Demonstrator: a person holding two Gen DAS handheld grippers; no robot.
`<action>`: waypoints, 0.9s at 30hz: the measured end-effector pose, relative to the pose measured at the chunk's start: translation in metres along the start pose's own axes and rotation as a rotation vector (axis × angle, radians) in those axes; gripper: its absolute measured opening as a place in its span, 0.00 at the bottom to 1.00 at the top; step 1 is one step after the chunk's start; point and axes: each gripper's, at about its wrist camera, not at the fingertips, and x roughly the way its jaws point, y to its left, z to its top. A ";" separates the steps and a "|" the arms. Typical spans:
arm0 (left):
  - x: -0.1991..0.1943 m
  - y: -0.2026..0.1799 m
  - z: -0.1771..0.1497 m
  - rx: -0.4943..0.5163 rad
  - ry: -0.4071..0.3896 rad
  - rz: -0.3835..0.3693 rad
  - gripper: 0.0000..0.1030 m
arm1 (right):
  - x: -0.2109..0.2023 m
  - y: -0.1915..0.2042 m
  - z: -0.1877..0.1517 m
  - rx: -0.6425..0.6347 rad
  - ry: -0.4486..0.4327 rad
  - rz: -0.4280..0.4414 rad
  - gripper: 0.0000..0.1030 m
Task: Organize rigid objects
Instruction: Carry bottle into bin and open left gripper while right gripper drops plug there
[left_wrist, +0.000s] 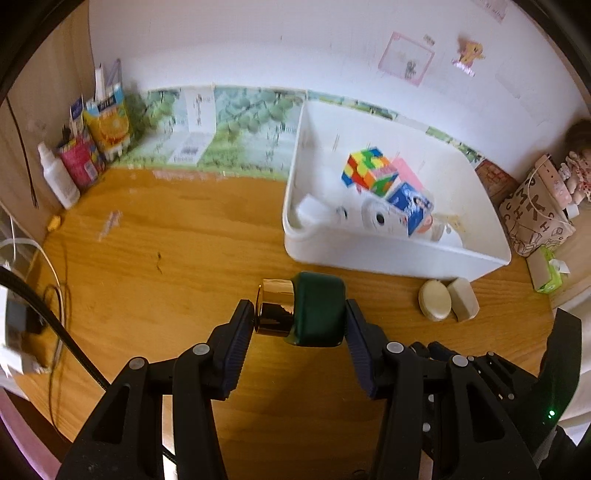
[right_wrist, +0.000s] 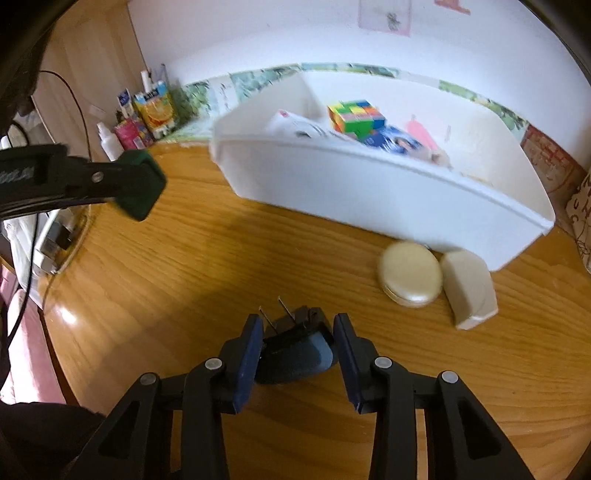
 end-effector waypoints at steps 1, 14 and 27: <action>-0.002 0.001 0.004 0.009 -0.012 0.000 0.51 | -0.002 0.003 0.003 0.001 -0.010 0.002 0.38; -0.029 -0.005 0.059 0.138 -0.240 -0.126 0.47 | -0.055 0.005 0.065 -0.012 -0.330 -0.072 0.38; 0.001 -0.055 0.078 0.297 -0.304 -0.161 0.47 | -0.056 -0.038 0.078 -0.001 -0.531 -0.330 0.22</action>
